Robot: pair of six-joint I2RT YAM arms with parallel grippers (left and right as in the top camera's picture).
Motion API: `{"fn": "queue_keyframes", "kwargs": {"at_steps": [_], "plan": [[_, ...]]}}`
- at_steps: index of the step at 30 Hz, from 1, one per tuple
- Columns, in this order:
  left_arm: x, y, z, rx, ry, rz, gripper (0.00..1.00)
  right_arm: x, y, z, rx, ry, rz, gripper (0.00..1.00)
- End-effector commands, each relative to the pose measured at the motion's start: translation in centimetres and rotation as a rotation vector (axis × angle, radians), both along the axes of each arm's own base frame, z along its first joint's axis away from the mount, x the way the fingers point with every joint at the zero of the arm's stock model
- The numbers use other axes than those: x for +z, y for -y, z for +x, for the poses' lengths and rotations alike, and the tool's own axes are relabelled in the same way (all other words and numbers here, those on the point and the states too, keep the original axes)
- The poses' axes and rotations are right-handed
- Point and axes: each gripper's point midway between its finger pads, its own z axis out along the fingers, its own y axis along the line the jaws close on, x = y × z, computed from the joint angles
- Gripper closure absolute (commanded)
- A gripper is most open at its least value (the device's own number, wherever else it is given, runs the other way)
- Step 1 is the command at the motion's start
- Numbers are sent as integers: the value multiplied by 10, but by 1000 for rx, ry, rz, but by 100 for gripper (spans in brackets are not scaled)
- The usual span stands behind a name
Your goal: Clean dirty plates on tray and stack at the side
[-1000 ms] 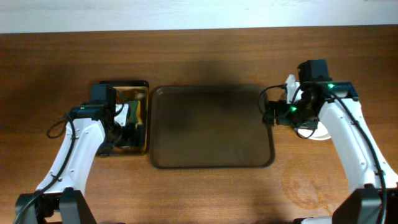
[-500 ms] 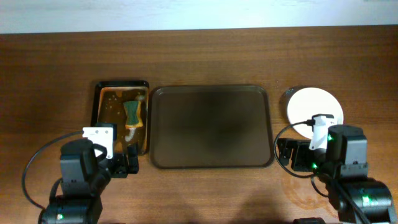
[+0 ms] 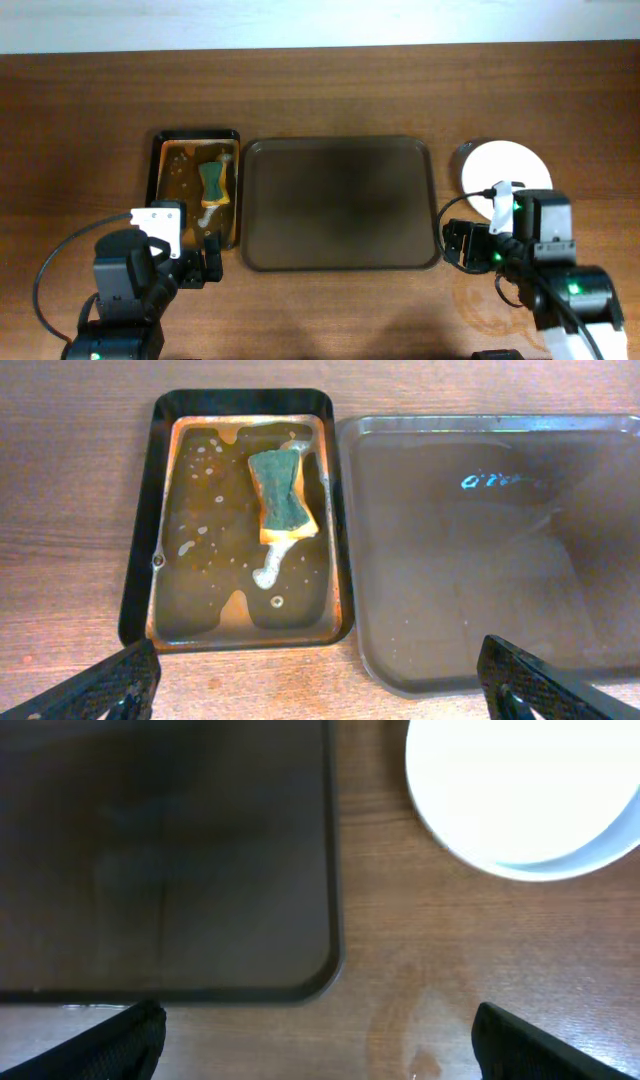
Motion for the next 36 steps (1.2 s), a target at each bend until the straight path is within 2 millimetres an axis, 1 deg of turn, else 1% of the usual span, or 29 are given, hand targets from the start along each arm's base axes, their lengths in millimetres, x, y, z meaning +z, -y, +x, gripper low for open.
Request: {"fn": "queue_keyframes", "kwargs": {"at_steps": [1,3,7,8,10,12,14,16,17,18,19,21,22,24,36], "plan": [[-3,2,-1,-18,-3,7,0,32,8,2,-12,251,-46,2],[-3,2,-1,-18,-3,7,0,38,7,3,-12,391,-35,2],[-3,2,-1,-18,-3,7,0,38,-8,-6,49,693,30,2],[-3,2,-1,-18,-3,7,0,38,-9,-7,57,741,36,2],[-3,2,-1,-18,-3,7,0,44,-11,-7,71,903,45,2],[-3,2,-1,-18,-3,7,0,44,-10,-4,64,975,40,2],[-3,2,-1,-17,-3,7,0,45,-6,3,43,1045,29,2],[-3,2,-1,-18,-3,7,0,45,-7,6,63,1096,-11,2],[-3,2,-1,-18,-3,7,0,39,-7,8,70,1107,-27,2],[-3,2,-1,-18,-3,7,0,22,-7,11,78,1072,-40,2],[-3,2,-1,-18,-3,7,0,9,-7,12,90,1024,-63,2],[-3,2,-1,-18,-3,7,1,-4,-7,12,122,979,-116,2],[-3,2,-1,-18,-3,7,0,-14,-7,11,127,938,-115,2],[-3,2,-1,-18,-3,7,0,-16,-7,11,126,928,-115,2],[-3,2,-1,-18,-3,7,0,-16,-7,11,127,928,-115,2]]}}
